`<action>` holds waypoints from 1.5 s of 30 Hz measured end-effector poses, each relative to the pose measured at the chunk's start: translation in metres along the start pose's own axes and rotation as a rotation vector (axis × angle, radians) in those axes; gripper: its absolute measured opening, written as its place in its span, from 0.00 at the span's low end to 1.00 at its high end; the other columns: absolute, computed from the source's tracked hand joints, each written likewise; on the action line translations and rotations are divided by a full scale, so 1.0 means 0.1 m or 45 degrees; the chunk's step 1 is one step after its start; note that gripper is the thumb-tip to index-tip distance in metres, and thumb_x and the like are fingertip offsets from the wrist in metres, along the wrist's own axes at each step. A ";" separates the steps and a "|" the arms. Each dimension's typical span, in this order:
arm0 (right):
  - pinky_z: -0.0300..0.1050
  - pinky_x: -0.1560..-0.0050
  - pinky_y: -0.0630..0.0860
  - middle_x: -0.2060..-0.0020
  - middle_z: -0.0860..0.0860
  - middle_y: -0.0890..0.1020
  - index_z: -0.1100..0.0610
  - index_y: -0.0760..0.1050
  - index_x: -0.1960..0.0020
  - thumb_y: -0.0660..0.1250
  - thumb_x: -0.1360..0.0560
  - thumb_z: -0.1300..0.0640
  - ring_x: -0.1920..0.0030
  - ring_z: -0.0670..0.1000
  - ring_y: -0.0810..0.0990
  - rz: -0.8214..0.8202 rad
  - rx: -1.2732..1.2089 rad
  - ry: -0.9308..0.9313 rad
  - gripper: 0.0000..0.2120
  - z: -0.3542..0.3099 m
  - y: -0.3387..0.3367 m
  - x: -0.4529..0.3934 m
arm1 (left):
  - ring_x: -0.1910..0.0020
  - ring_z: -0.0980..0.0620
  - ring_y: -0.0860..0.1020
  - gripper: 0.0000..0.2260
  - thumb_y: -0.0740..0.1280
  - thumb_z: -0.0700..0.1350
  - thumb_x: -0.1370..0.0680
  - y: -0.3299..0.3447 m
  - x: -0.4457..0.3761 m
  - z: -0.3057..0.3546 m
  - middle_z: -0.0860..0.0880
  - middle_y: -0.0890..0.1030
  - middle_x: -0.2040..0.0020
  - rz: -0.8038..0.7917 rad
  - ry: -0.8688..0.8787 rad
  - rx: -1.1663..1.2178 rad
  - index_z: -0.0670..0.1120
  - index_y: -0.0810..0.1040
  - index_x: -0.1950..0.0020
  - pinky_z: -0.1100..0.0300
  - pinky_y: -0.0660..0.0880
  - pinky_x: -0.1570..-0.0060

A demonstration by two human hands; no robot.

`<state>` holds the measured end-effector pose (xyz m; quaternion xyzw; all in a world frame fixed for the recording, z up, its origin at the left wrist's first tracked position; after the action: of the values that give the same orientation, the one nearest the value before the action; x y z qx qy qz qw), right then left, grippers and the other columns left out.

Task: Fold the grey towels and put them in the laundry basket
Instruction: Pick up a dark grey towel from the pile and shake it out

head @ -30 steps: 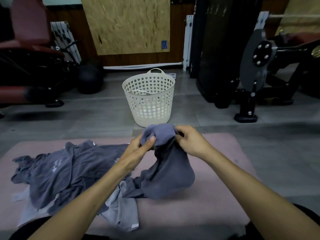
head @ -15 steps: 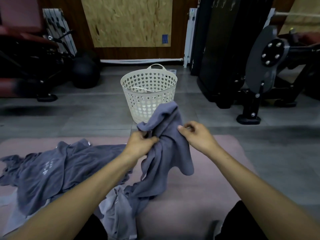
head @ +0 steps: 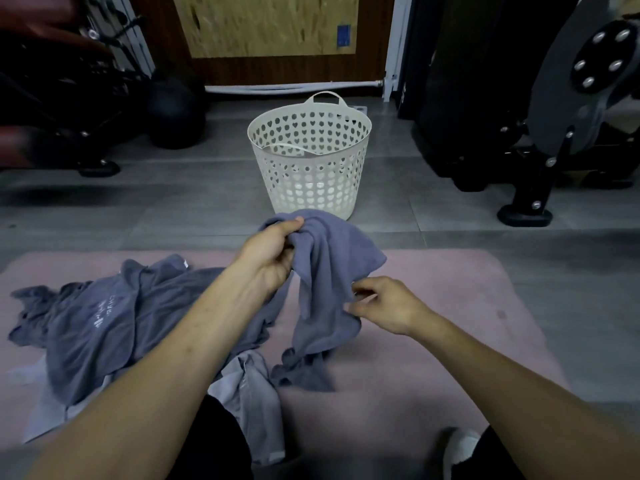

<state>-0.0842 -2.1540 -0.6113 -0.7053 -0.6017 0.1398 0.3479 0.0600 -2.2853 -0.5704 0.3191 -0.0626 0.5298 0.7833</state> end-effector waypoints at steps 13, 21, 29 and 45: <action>0.35 0.64 0.72 0.66 0.49 0.79 0.56 0.77 0.54 0.59 0.20 0.63 0.66 0.43 0.75 0.299 -0.524 -0.255 0.09 -0.34 -0.60 0.00 | 0.50 0.48 0.78 0.17 0.71 0.49 0.33 -0.01 0.08 -0.40 0.50 0.77 0.46 0.143 0.384 -1.670 0.49 0.76 0.45 0.57 0.74 0.57; 0.30 0.65 0.73 0.67 0.47 0.80 0.57 0.78 0.56 0.61 0.20 0.63 0.69 0.37 0.76 0.347 -0.456 -0.208 0.09 -0.26 -0.67 0.03 | 0.55 0.54 0.81 0.05 0.69 0.45 0.25 0.38 0.16 -0.59 0.53 0.85 0.56 -0.049 0.615 -1.583 0.49 0.84 0.53 0.59 0.78 0.52; 0.43 0.56 0.79 0.58 0.48 0.84 0.55 0.80 0.53 0.64 0.21 0.52 0.61 0.47 0.83 0.303 -0.548 0.085 0.08 -0.03 -0.75 0.16 | 0.68 0.52 0.79 0.11 0.60 0.38 0.20 0.41 0.14 -0.31 0.48 0.80 0.67 -0.043 0.322 -0.765 0.45 0.76 0.60 0.59 0.78 0.62; 0.34 0.64 0.76 0.64 0.49 0.82 0.53 0.78 0.57 0.66 0.23 0.62 0.65 0.43 0.80 0.288 -0.477 -0.112 0.07 -0.34 -0.40 -0.12 | 0.78 0.60 0.67 0.15 0.60 0.45 0.20 0.21 0.34 0.02 0.58 0.70 0.77 -0.012 0.369 -0.453 0.52 0.71 0.67 0.63 0.61 0.71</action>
<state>-0.0962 -2.1753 -0.5632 -0.8137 -0.5490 0.0944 0.1663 0.0564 -2.2548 -0.5451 0.0968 -0.0403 0.5471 0.8305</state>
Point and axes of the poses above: each hand's wrist, its own x-axis away from the middle knuckle, its own y-axis out of the palm, z = x × y, the point moved 5 cm from there along -x, towards the middle knuckle
